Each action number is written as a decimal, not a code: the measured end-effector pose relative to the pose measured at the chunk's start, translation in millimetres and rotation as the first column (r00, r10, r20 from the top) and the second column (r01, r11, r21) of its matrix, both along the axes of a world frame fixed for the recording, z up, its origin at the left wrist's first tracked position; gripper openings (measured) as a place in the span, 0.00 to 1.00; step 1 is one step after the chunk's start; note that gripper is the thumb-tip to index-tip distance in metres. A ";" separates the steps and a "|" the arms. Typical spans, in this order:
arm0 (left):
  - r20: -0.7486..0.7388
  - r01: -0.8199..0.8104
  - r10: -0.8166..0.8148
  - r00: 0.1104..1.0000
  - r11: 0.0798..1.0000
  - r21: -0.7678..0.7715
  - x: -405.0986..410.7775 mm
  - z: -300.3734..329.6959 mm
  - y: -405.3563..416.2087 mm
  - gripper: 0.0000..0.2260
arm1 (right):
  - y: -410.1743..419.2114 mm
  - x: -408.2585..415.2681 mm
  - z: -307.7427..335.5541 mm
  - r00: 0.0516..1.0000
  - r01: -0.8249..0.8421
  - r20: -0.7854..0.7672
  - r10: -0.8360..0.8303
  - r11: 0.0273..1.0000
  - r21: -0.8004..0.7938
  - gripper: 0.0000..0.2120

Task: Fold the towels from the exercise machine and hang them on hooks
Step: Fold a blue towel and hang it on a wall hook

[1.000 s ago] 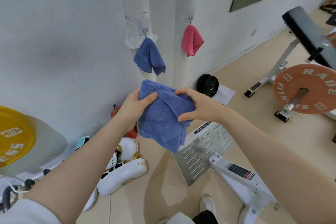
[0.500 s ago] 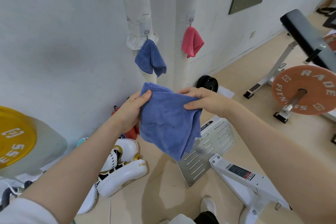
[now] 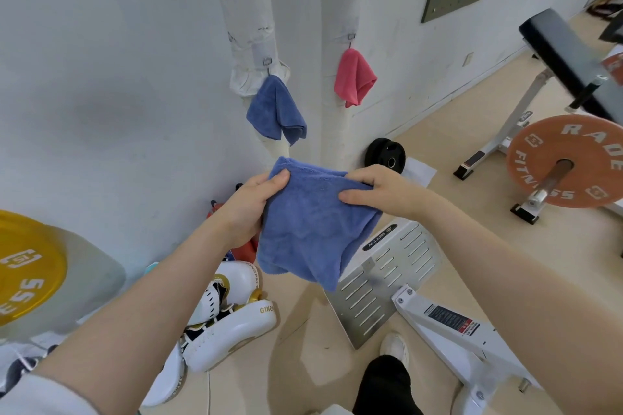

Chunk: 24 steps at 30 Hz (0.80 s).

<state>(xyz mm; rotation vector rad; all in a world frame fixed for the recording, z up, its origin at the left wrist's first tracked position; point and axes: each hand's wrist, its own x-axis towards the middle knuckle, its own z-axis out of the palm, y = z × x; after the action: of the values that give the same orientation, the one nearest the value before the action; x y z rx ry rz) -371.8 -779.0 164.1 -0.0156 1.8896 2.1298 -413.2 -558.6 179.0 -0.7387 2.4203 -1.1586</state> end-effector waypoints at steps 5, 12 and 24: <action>0.026 -0.072 0.072 0.997 0.997 0.012 -28.7 0.1 13.9 0.12 | 21.9 -30.9 3.0 0.983 0.106 0.173 -0.062 0.961 -0.254 0.10; -0.087 -0.172 0.163 0.983 0.978 -0.115 -91.8 23.8 72.2 0.09 | 35.7 -96.9 15.0 0.873 0.276 -0.392 -0.291 0.956 -0.096 0.14; -0.406 -0.330 0.180 0.896 0.882 -0.336 -188.2 78.4 152.2 0.14 | 47.9 -196.9 87.3 0.938 0.058 -0.319 -0.137 0.968 -0.245 0.04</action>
<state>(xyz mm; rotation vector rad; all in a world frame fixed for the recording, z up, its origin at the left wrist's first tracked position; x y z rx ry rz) -560.0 -626.8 242.5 0.0467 2.6575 1.9645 -610.1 -510.8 266.3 -0.9643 2.6484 -1.4812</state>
